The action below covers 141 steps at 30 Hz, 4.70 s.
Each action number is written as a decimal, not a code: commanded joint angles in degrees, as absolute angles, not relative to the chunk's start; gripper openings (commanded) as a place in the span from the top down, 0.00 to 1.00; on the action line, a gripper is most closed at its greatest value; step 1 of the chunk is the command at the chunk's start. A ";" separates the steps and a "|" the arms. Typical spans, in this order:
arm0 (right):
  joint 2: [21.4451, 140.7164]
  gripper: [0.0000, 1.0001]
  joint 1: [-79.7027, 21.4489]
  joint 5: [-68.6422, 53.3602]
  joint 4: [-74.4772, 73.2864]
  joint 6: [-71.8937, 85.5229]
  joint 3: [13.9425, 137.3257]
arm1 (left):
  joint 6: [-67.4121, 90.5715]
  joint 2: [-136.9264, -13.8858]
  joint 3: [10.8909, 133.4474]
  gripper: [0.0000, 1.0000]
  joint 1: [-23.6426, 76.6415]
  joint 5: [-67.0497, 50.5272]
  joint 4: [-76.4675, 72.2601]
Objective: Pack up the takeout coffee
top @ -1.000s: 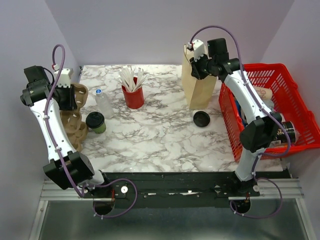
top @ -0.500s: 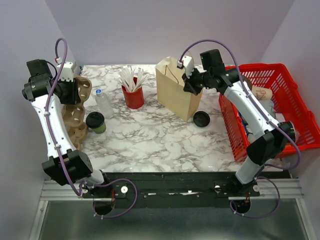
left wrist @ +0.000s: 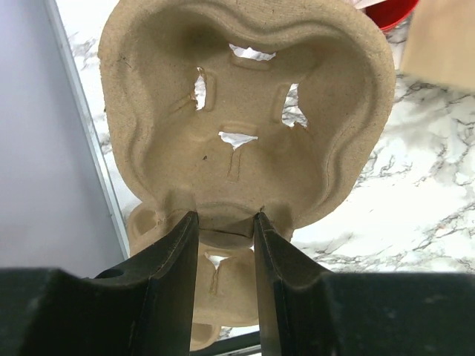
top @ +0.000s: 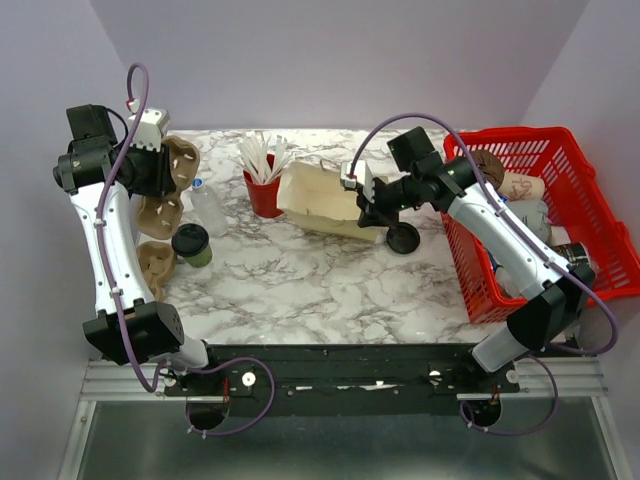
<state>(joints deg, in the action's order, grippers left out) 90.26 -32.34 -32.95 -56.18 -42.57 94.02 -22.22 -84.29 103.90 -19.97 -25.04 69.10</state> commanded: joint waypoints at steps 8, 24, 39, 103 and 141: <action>87.54 0.93 -32.61 -38.84 -63.90 -49.40 95.97 | -22.06 -86.13 108.10 1.00 -17.32 -28.12 68.29; 90.62 0.41 -29.45 -36.74 -58.20 -34.75 110.47 | -22.76 -85.43 107.93 1.00 -15.03 -32.08 66.36; 102.83 0.38 -14.77 -35.58 -48.43 -28.99 122.43 | -23.03 -83.50 105.29 1.00 -14.06 -34.89 64.69; 91.59 1.00 -28.65 -34.36 -45.44 -36.31 98.88 | 13.16 -59.95 78.25 1.00 -2.12 -60.21 1.53; 85.96 0.99 -30.67 -38.23 -45.18 -32.52 96.33 | -38.22 -67.41 78.31 1.00 24.17 -53.53 33.91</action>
